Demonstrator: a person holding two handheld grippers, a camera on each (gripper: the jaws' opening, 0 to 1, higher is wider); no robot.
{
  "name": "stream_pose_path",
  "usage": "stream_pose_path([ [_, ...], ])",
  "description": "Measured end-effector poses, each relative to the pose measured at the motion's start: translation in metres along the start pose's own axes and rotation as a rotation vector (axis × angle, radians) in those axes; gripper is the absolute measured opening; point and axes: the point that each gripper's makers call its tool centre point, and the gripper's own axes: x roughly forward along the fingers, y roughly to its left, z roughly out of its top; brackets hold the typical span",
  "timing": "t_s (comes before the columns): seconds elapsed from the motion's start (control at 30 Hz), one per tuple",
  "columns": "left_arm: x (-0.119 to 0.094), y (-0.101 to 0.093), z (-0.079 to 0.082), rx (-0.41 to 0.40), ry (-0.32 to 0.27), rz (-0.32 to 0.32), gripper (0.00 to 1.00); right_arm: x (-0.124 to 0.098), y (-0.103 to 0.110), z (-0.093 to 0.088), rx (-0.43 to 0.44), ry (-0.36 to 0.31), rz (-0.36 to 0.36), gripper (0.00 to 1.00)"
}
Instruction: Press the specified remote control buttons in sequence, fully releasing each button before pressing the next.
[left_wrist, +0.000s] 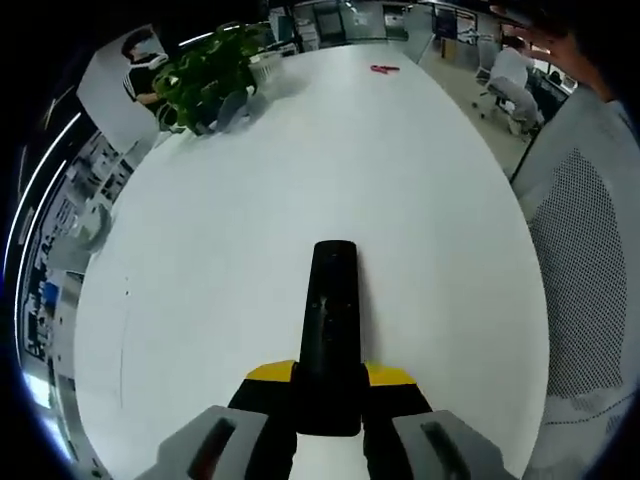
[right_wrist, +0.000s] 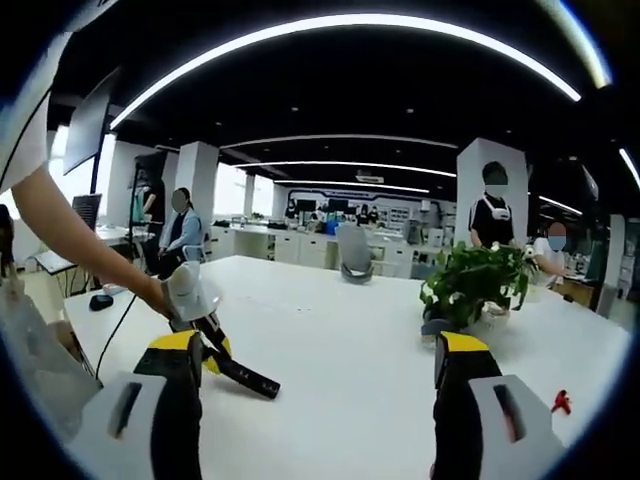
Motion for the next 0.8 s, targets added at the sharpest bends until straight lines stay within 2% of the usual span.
stream_pose_path([
  [0.13,0.002,0.011,0.0,0.017,0.01,0.01,0.23,0.0,0.0,-0.001,0.003,0.005,-0.003,1.0],
  [0.4,0.006,0.026,-0.001,0.055,0.033,0.014,0.23,0.001,-0.005,-0.011,0.034,0.061,-0.021,1.0],
  [0.8,0.01,0.06,0.001,0.047,0.043,0.045,0.23,0.002,-0.003,-0.018,0.021,0.095,-0.02,1.0],
])
